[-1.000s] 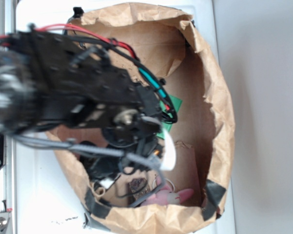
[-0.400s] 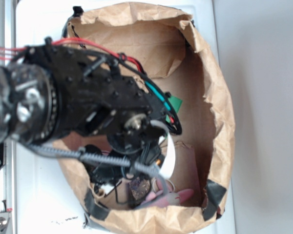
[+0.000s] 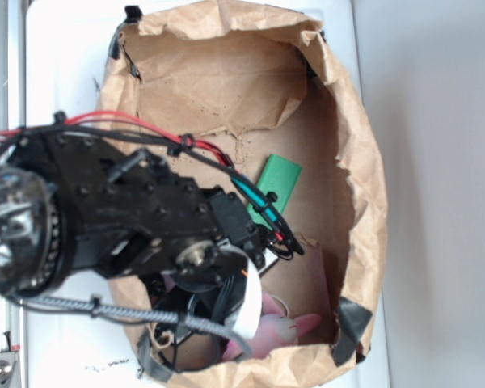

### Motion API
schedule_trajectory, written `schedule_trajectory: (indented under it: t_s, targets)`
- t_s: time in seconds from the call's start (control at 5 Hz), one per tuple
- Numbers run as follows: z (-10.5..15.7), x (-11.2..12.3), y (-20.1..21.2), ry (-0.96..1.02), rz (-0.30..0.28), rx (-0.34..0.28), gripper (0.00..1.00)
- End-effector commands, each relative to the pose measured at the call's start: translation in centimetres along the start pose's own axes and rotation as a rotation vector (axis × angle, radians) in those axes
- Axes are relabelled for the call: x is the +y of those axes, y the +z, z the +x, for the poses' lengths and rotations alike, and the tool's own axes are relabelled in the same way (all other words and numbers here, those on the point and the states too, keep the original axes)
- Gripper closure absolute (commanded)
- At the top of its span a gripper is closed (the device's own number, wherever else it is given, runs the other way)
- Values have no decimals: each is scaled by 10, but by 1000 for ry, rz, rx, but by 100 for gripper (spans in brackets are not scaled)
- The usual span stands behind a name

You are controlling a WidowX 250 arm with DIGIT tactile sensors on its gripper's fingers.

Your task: Grab the rock.

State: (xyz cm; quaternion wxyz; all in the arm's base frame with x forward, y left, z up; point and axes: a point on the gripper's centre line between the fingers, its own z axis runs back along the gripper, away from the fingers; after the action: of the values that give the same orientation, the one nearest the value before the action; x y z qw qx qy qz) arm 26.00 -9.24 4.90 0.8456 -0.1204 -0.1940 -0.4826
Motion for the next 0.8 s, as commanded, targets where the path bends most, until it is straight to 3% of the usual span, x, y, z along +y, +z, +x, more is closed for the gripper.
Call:
schedule_trajectory:
  t_s: [0.0,0.4,0.6]
  targets:
    - [23,-5,-17,-52,-39,1,0]
    - [28,6,-38,4,-116,58,0]
    - [27,9,-36,14,-121,53,100]
